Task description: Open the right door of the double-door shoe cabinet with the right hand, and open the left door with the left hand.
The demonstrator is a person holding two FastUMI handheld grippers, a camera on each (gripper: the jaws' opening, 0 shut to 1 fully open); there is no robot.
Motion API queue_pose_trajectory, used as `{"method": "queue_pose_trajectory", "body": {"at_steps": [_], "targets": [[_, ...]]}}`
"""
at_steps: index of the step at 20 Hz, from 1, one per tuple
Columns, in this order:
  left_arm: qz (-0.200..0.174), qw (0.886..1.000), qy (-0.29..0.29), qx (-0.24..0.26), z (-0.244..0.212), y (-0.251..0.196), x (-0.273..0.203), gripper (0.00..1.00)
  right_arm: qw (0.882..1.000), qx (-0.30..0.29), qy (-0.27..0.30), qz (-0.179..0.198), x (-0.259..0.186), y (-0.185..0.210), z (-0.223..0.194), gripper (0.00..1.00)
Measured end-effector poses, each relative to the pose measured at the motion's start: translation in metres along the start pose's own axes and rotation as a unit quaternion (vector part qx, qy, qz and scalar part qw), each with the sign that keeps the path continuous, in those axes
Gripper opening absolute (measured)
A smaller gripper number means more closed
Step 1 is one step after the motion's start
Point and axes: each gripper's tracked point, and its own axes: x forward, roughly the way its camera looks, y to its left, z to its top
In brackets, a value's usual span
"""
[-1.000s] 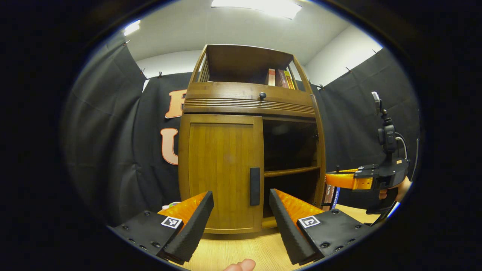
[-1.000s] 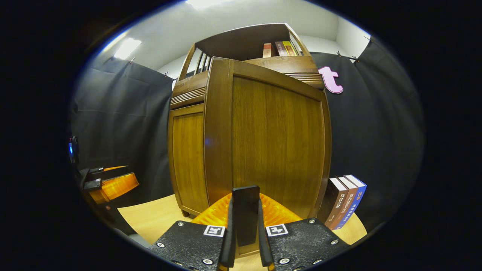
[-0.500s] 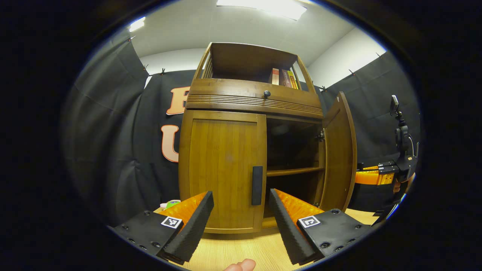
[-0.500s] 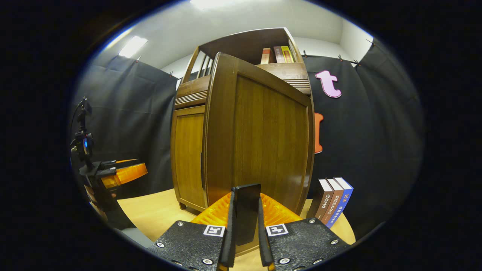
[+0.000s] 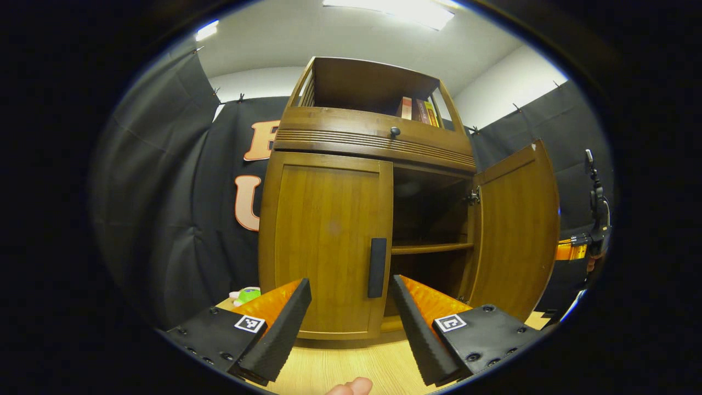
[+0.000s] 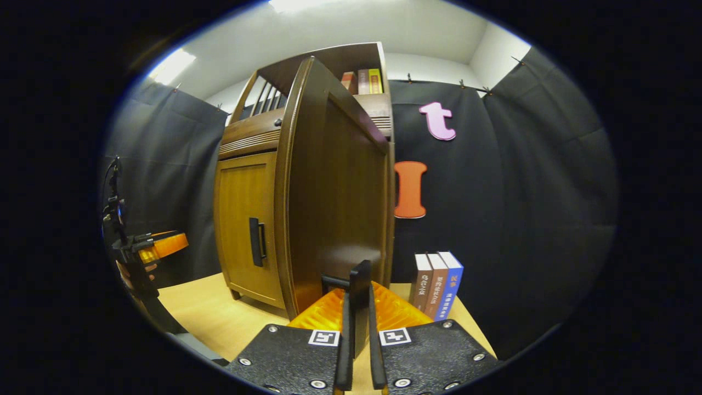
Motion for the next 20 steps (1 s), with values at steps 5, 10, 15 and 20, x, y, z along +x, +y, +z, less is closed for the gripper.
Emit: {"method": "queue_pose_trajectory", "body": {"at_steps": [5, 10, 15, 20], "targets": [[0.000, 1.000, -0.004, 0.004, 0.005, 0.000, -0.005, 0.94, 1.000, -0.017, -0.004, -0.021, -0.004, -0.036, 0.002, 0.14], [0.006, 1.000, -0.009, 0.013, 0.008, 0.004, -0.007, 0.95, 1.000, 0.003, -0.012, -0.001, -0.002, -0.057, 0.001, 0.04], [0.005, 1.000, -0.006, 0.011, 0.007, 0.004, -0.006, 0.97, 0.999, 0.024, -0.023, 0.034, 0.001, -0.080, 0.000, 0.04], [0.006, 1.000, -0.005, 0.009, 0.005, 0.006, -0.006, 0.97, 0.999, 0.009, -0.021, 0.043, -0.005, -0.078, -0.006, 0.17]]}}
